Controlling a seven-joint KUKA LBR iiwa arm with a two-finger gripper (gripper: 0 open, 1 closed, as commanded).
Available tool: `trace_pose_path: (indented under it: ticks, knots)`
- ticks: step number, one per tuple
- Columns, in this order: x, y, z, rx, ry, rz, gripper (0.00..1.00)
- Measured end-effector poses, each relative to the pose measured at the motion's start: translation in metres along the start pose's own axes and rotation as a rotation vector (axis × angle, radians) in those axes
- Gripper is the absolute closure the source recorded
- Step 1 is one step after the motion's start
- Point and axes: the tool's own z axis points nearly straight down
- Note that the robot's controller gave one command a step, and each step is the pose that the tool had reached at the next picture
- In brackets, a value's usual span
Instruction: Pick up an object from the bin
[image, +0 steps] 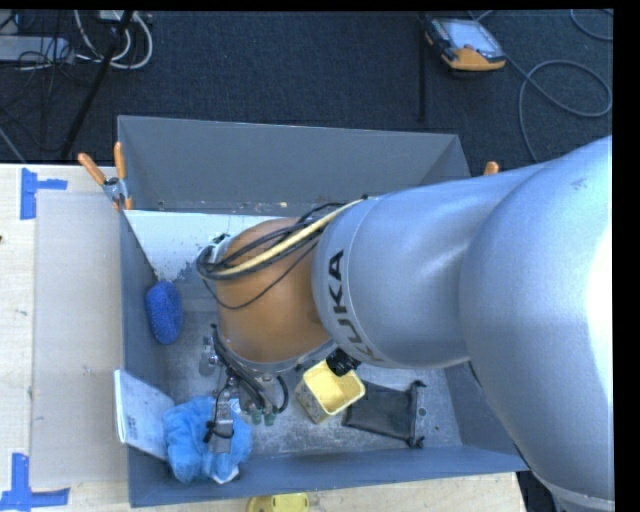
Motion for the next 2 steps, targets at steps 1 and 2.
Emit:
trace_pose_path:
  ticks: [1,2]
  knots:
    - [-0.002,-0.001,-0.004,-0.002,-0.007,0.005,0.0]
    - [-0.045,-0.027,0.036,-0.005,-0.012,0.004,0.0]
